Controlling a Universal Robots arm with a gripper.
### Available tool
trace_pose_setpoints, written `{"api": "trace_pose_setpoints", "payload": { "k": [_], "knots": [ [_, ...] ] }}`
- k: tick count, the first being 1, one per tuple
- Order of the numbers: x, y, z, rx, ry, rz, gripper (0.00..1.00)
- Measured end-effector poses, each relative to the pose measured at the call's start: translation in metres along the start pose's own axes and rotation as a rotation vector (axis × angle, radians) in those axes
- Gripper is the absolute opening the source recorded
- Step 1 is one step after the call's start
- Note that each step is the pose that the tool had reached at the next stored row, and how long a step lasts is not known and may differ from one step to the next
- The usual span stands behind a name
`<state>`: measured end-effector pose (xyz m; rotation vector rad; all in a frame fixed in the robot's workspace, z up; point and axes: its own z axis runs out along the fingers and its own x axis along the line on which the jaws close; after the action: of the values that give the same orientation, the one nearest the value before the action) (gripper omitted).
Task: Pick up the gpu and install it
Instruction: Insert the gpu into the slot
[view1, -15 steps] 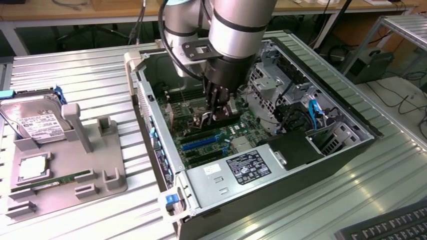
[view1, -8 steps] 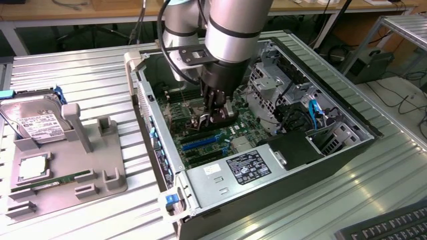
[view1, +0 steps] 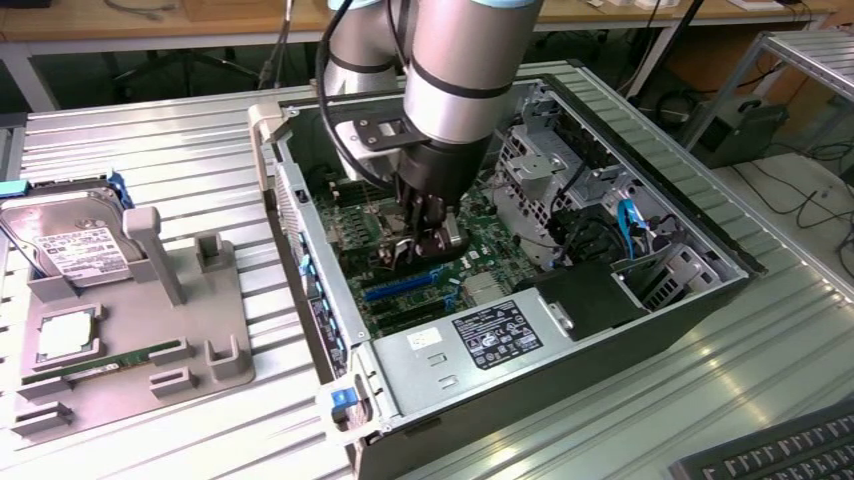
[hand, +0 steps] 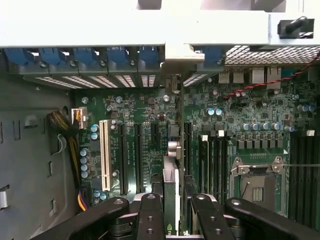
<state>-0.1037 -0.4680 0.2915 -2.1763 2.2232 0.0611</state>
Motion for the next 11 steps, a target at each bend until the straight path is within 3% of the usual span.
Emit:
{"api": "trace_pose_setpoints", "payload": {
  "k": [7,11],
  "knots": [
    [0.0005,0.0004,0.0095,-0.0006,-0.0017,-0.007,0.26],
    [0.0004,0.0001,0.0098,0.0000,-0.0128,-0.010,0.26]
  ]
}}
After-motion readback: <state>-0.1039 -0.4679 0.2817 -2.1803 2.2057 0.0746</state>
